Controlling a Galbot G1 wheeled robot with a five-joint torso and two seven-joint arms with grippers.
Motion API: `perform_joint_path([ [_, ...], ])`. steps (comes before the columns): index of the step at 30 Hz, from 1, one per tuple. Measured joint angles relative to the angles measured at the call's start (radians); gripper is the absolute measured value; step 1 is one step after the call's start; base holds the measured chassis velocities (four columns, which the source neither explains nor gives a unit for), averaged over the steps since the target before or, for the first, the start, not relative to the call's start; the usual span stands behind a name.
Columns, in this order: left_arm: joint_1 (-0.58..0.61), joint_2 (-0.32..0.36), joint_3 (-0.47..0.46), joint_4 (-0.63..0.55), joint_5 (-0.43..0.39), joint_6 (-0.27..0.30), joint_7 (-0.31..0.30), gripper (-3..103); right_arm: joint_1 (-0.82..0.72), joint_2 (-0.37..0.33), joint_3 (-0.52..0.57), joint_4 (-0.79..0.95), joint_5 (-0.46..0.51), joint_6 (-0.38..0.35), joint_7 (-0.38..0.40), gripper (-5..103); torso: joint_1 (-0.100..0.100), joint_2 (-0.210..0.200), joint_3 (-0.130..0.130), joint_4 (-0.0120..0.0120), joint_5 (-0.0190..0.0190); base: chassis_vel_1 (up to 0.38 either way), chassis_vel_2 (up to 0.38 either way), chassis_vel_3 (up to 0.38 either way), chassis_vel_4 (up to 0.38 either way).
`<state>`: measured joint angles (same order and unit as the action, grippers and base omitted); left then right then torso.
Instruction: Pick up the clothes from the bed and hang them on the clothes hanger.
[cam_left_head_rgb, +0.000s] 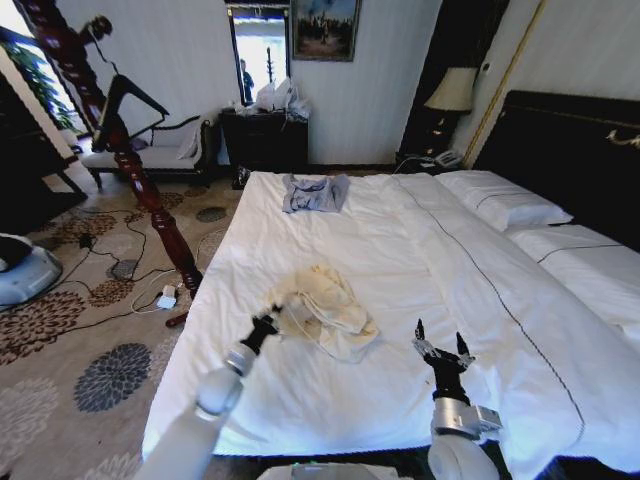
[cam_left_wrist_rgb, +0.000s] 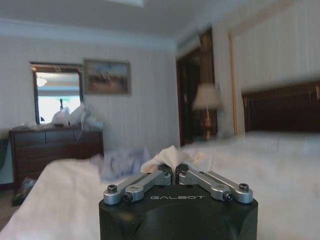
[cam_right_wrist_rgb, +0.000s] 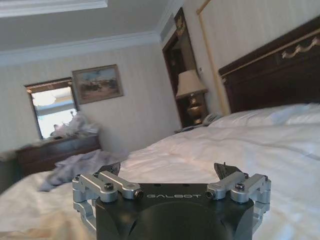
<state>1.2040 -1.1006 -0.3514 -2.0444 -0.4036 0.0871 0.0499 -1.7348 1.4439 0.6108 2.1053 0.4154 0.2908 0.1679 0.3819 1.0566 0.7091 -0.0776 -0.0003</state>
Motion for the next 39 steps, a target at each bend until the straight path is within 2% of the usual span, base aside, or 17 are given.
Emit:
perform_joint_path([
  [1, 0.0, 0.0, 0.0, 0.0, 0.0, 0.0, 0.0, 2, 0.0, 0.0, 0.0, 0.0, 0.0, 0.0, 0.0, 100, 0.0, 0.0, 0.0, 0.0, 0.0, 0.0, 0.0, 0.0, 0.0],
  [3, -0.074, 0.052, -0.039, -0.072, -0.168, 0.073, -0.031, 2, 0.01, -0.018, -0.033, -0.001, 0.045, 0.002, -0.025, 100, 0.0, 0.0, 0.0, -0.0005, 0.0003, 0.0, 0.0, 0.0, 0.0],
  [5, -0.124, 0.103, -0.067, -0.101, -0.266, 0.099, -0.046, 2, 0.017, -0.033, -0.062, -0.003, 0.069, 0.002, -0.045, 100, 0.0, 0.0, 0.0, -0.0003, 0.0002, 0.0, 0.0, 0.0, 0.0],
  [6, -0.124, 0.103, -0.067, -0.101, -0.266, 0.099, -0.046, 2, 0.017, -0.033, -0.062, -0.003, 0.069, 0.002, -0.045, 100, 0.0, 0.0, 0.0, -0.0003, 0.0002, 0.0, 0.0, 0.0, 0.0],
  [9, -0.161, 0.185, -0.097, -0.117, -0.33, 0.109, -0.052, 2, 0.03, -0.049, -0.088, -0.019, 0.072, 0.004, -0.071, 100, 0.0, 0.0, 0.0, 0.0, 0.0002, 0.0, 0.0, 0.0, 0.0],
  [14, -0.161, 0.244, -0.121, -0.144, -0.356, 0.112, -0.052, 2, 0.037, -0.069, -0.106, -0.057, 0.027, 0.033, -0.113, 100, 0.0, 0.0, 0.0, -0.0001, 0.0002, 0.0, 0.0, 0.0, 0.0],
  [20, -0.127, 0.253, -0.132, -0.171, -0.351, 0.116, -0.051, 2, 0.036, -0.093, -0.118, -0.069, -0.026, 0.067, -0.128, 100, 0.0, 0.0, 0.0, -0.0004, 0.0004, 0.0, 0.0, 0.0, 0.0],
  [22, -0.058, 0.239, -0.128, -0.176, -0.303, 0.113, -0.039, 2, 0.038, -0.129, -0.124, -0.058, -0.044, 0.068, -0.133, 100, 0.0, 0.0, 0.0, 0.0, 0.0004, 0.0, 0.0, 0.0, 0.0],
  [24, -0.04, 0.233, -0.124, -0.176, -0.285, 0.11, -0.034, 2, 0.039, -0.141, -0.124, -0.058, -0.054, 0.068, -0.135, 100, 0.0, 0.0, 0.0, 0.0, 0.0004, 0.0, 0.0, 0.0, 0.0],
  [26, 0.017, 0.202, -0.092, -0.157, -0.201, 0.098, -0.019, 2, 0.046, -0.19, -0.121, -0.064, -0.099, 0.069, -0.14, 100, 0.0, 0.0, 0.0, 0.0004, 0.0003, 0.0, 0.0, 0.0, 0.0],
  [31, 0.036, 0.14, -0.022, -0.086, -0.126, 0.094, -0.024, 2, 0.066, -0.248, -0.108, -0.1, -0.134, 0.072, -0.132, 100, 0.0, 0.0, 0.0, -0.0002, 0.0005, 0.0, 0.0, 0.0, 0.0],
  [34, 0.027, 0.117, -0.005, -0.064, -0.126, 0.096, -0.031, 2, 0.073, -0.248, -0.107, -0.104, -0.126, 0.071, -0.123, 100, 0.0, 0.0, 0.0, -0.0002, 0.0004, 0.0, 0.0, 0.0, 0.0],
  [36, 0.011, 0.101, -0.016, -0.061, -0.17, 0.101, -0.034, 2, 0.075, -0.235, -0.108, -0.108, -0.122, 0.068, -0.117, 100, 0.0, 0.0, 0.0, -0.0003, 0.0004, 0.0, 0.0, 0.0, 0.0],
  [38, -0.008, 0.094, -0.054, -0.069, -0.256, 0.103, -0.034, 2, 0.072, -0.222, -0.112, -0.111, -0.125, 0.068, -0.115, 100, 0.0, 0.0, 0.0, -0.0002, 0.0004, 0.0, 0.0, 0.0, 0.0],
  [39, -0.008, 0.094, -0.054, -0.069, -0.256, 0.103, -0.034, 2, 0.072, -0.222, -0.112, -0.111, -0.125, 0.068, -0.115, 100, 0.0, 0.0, 0.0, -0.0002, 0.0004, 0.0, 0.0, 0.0, 0.0],
])
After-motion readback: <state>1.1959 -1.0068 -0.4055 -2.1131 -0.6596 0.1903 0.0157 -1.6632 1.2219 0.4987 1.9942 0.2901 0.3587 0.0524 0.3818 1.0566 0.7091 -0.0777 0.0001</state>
